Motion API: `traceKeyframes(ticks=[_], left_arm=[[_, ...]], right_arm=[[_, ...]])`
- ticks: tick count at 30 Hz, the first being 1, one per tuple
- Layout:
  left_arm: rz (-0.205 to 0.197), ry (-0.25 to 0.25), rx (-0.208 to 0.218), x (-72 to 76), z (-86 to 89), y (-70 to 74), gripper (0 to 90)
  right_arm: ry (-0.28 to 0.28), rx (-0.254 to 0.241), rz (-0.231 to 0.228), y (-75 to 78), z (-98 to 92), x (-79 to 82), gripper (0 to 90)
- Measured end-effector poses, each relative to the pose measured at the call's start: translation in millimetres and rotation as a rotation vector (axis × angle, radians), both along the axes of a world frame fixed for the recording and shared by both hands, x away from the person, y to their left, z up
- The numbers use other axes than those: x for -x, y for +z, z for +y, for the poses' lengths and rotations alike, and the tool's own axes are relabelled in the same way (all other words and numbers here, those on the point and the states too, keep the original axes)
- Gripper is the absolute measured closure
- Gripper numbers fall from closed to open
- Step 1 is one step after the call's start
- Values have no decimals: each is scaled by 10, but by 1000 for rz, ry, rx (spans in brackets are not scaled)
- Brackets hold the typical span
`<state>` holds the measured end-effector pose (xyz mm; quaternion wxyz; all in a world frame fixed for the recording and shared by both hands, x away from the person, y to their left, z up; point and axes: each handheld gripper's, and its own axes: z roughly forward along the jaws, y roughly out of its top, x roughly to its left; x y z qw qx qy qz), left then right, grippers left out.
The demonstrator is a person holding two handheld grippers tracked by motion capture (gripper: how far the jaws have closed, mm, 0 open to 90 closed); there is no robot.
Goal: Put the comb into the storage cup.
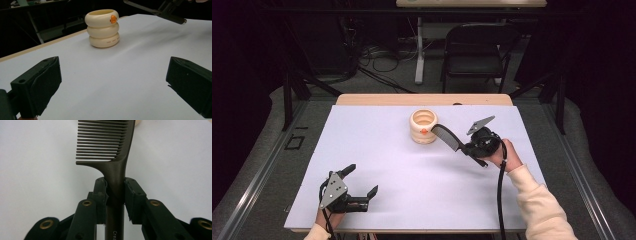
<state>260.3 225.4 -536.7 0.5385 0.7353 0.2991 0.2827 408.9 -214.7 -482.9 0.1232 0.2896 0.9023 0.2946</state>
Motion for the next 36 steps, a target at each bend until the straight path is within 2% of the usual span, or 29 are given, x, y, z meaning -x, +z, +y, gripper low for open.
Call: traceKeyframes(ticks=[8,19,22,36], left_arm=[[1,-4,0,-1,-3,-1,2],[-1,-1,-2,-1,-5,0,2],[-2,-3,2,0,-7,1,2],[-6,-4,1,2,-3,5,2]], right_arm=[[-10,-38,-35,23,13,5,727],[-25,-68,-68,42,24,11,727],[-28,-71,-60,35,25,6,727],[-48,-109,-113,64,101,10,727]])
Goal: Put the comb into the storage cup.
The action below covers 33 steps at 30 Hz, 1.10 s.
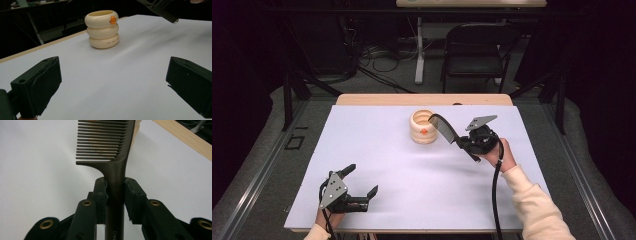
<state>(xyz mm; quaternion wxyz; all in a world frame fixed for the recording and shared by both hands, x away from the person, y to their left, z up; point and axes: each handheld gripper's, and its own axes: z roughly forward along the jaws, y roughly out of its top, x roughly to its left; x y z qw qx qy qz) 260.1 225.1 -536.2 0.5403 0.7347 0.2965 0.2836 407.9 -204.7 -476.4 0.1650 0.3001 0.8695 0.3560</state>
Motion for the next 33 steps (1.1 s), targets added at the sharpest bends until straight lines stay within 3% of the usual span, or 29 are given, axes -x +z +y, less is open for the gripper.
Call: traceKeyframes(ticks=[33], left_arm=[[-3,5,3,2,17,4,2]], right_arm=[[-11,-86,-77,94,230,-148,727]])
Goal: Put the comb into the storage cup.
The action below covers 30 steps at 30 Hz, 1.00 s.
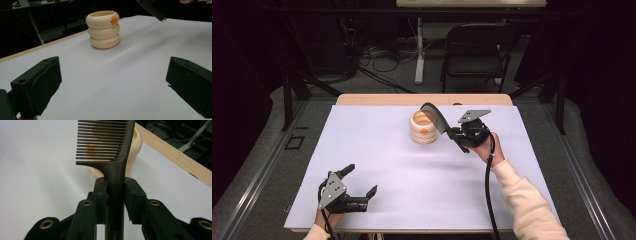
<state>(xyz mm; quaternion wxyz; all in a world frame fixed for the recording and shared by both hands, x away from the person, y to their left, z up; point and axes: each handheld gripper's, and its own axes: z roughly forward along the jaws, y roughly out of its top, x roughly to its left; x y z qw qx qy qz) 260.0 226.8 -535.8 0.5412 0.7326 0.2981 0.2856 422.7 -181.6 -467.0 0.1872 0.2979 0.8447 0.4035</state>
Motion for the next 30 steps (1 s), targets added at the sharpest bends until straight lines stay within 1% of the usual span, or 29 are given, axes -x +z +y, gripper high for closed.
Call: traceKeyframes(ticks=[4,9,14,16,22,30], left_arm=[[2,-1,-2,0,-3,-1,2],[7,4,2,5,10,-5,3],[1,5,-1,24,21,0,3],[3,7,4,28,22,1,3],[3,5,-3,21,10,-1,3],[6,5,0,26,0,-4,3]], right_arm=[[1,-12,-14,26,18,-6,727],[-2,-31,-14,25,28,-12,727],[-2,-38,-30,29,40,-23,727],[0,-46,-37,28,34,-20,727],[-11,-68,-45,22,-7,-12,727],[-7,-74,-71,47,6,6,727]])
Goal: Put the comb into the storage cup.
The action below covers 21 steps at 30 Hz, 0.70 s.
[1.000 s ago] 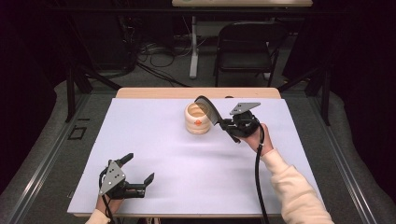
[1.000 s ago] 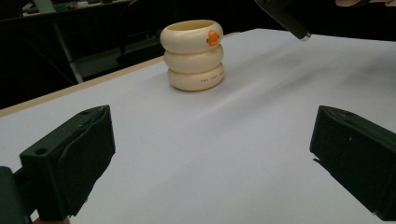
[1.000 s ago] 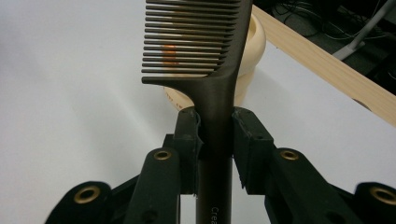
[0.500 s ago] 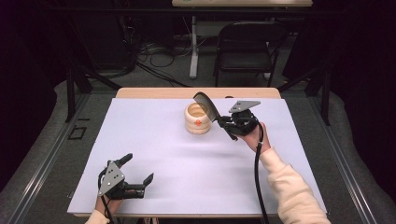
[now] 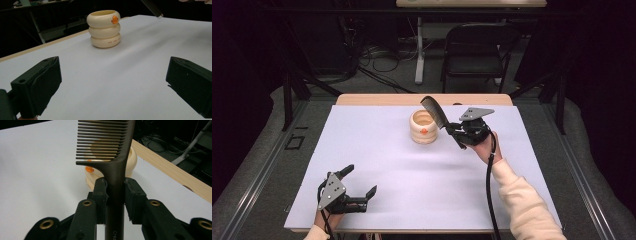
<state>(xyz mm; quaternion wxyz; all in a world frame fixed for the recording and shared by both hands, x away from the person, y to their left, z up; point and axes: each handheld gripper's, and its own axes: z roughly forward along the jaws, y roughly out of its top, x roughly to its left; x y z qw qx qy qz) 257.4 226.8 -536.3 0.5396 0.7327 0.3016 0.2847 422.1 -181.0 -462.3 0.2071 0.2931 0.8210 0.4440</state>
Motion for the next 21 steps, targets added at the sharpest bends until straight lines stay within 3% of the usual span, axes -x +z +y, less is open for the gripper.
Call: traceKeyframes(ticks=[21], left_arm=[[-1,9,-1,0,1,-1,2]], right_arm=[[7,-7,-36,52,120,-72,727]])
